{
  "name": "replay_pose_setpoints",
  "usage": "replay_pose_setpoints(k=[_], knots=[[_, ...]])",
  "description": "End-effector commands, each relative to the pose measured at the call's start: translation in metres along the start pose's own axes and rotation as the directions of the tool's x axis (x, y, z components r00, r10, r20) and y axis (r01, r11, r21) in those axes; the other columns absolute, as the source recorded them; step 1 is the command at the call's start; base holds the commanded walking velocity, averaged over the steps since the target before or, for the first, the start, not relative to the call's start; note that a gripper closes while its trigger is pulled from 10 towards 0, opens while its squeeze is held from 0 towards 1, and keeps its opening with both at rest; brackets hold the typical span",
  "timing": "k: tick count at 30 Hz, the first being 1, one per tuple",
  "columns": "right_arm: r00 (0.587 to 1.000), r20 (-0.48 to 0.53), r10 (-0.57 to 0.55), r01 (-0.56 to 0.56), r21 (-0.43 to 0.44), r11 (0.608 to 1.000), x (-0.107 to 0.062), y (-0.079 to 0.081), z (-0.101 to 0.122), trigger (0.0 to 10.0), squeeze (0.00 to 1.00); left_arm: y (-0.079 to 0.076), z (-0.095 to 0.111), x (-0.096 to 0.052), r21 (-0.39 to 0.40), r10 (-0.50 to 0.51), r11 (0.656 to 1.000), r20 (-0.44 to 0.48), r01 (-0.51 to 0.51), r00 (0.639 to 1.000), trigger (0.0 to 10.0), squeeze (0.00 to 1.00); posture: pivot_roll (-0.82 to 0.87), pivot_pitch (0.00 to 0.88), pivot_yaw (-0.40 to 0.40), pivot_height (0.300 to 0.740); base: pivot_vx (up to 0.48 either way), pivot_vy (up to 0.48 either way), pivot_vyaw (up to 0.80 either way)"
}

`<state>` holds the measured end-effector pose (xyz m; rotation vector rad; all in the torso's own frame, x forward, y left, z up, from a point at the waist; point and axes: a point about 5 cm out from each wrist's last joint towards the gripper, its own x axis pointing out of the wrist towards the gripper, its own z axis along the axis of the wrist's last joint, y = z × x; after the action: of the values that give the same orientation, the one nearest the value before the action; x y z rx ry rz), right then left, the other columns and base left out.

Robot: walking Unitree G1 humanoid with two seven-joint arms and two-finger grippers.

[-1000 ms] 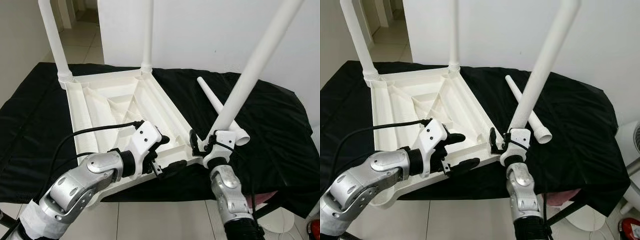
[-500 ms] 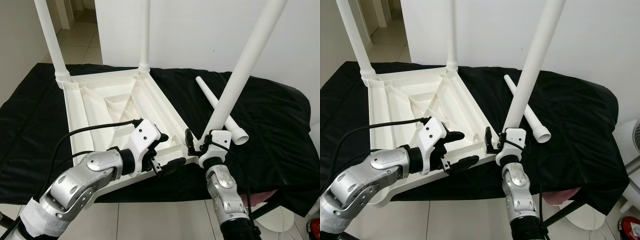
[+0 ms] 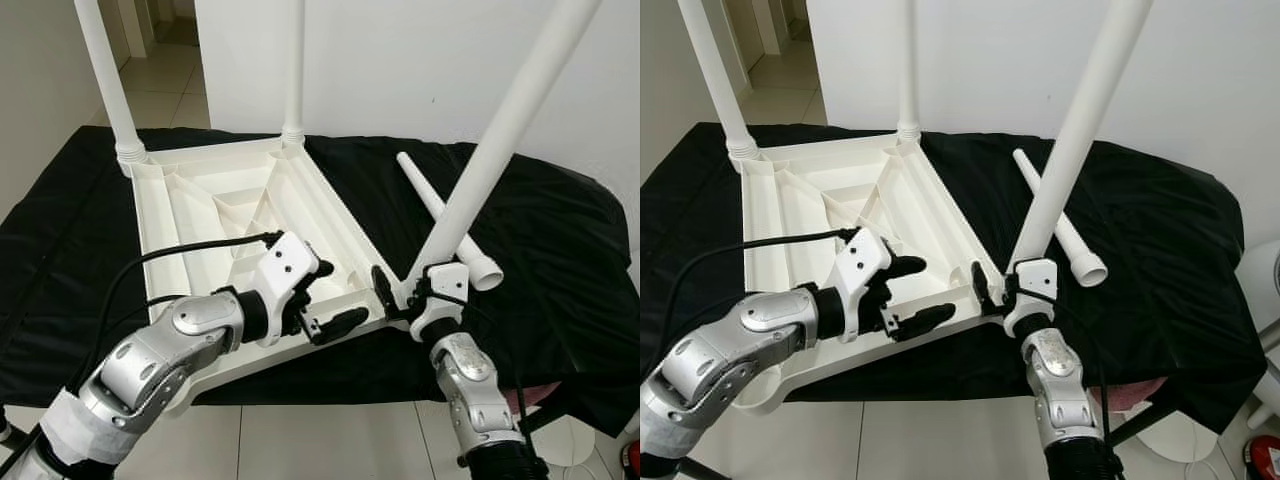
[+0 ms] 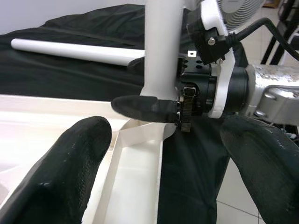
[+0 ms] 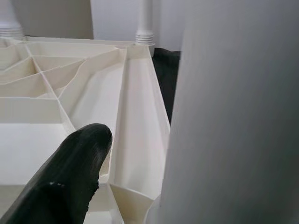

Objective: Building children table

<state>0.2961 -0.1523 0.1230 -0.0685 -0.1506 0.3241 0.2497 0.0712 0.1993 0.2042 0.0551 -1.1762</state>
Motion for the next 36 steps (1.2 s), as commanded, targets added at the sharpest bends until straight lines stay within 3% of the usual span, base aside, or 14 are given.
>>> replay_pose_setpoints(k=[1,18,19,20,21,22,23,24,30,31,32,36], knots=[[0.998,0.004,0.062,-0.062,-0.013,0.998,0.002,-0.001,0.004,10.0,0.0,-0.002,0.001,-0.003,0.014,-0.149,0.989,-0.003,0.149,0.989,10.0,0.0,0.01,0.0,-0.041,0.74,0.0,0.0,0.0],[0.979,-0.062,0.195,-0.199,-0.076,0.977,0.003,-0.022,0.003,10.0,0.0,0.006,0.003,-0.006,0.031,-0.132,0.991,-0.009,0.132,0.991,10.0,0.0,0.02,0.0,-0.038,0.74,0.0,0.0,0.0],[0.975,-0.073,0.209,-0.214,-0.076,0.974,0.001,-0.023,0.002,9.3,0.0,0.006,0.003,-0.007,0.032,-0.132,0.991,-0.009,0.132,0.991,10.0,0.0,0.02,0.0,-0.035,0.74,0.0,0.0,0.0],[0.975,-0.073,0.209,-0.214,-0.076,0.974,0.001,-0.023,0.002,9.3,0.0,0.006,0.003,-0.007,0.032,-0.132,0.991,-0.009,0.132,0.991,10.0,0.0,0.02,0.0,-0.035,0.74,0.0,0.0,0.0],[0.972,-0.082,0.219,-0.225,-0.07,0.972,0.0,-0.024,0.001,8.2,0.0,0.006,0.003,-0.007,0.033,-0.131,0.991,-0.01,0.132,0.991,10.0,0.0,0.02,0.0,-0.035,0.74,0.0,0.0,0.0],[0.972,-0.082,0.219,-0.225,-0.07,0.972,0.0,-0.024,0.001,8.2,0.0,0.006,0.003,-0.007,0.033,-0.131,0.991,-0.01,0.132,0.991,10.0,0.0,0.02,0.0,-0.035,0.74,0.0,0.0,0.0],[0.968,-0.1,0.228,-0.235,-0.06,0.97,-0.004,-0.025,-0.002,3.0,0.0,0.006,0.003,-0.008,0.034,-0.129,0.991,-0.012,0.129,0.992,10.0,0.0,0.02,0.0,-0.032,0.74,0.0,0.0,0.0],[0.964,-0.116,0.239,-0.246,-0.05,0.968,-0.007,-0.026,-0.005,0.0,0.0,0.007,0.004,-0.01,0.036,-0.125,0.991,-0.014,0.126,0.992,10.0,0.0,0.03,0.0,-0.036,0.74,0.0,0.0,0.0],[0.962,-0.132,0.24,-0.246,-0.035,0.969,-0.011,-0.026,-0.01,0.0,0.0,0.009,0.004,-0.012,0.039,-0.118,0.992,-0.019,0.119,0.993,10.0,0.0,0.03,0.0,-0.037,0.74,0.0,0.0,0.0],[0.964,-0.133,0.232,-0.238,-0.031,0.971,-0.011,-0.026,-0.011,3.8,0.0,0.009,0.004,-0.012,0.039,-0.116,0.992,-0.02,0.117,0.993,10.0,0.0,0.03,0.0,-0.037,0.74,0.0,0.0,0.0],[0.97,-0.137,0.199,-0.204,-0.016,0.979,-0.01,-0.025,-0.011,10.0,0.0,0.009,0.003,-0.012,0.035,-0.113,0.993,-0.019,0.114,0.993,10.0,0.0,0.02,0.0,-0.044,0.74,0.0,0.0,0.0],[0.974,-0.142,0.175,-0.177,-0.005,0.984,-0.01,-0.024,-0.012,10.0,0.0,0.008,0.002,-0.012,0.031,-0.113,0.993,-0.016,0.113,0.993,10.0,0.0,0.02,0.0,-0.05,0.74,0.0,0.0,0.0]])
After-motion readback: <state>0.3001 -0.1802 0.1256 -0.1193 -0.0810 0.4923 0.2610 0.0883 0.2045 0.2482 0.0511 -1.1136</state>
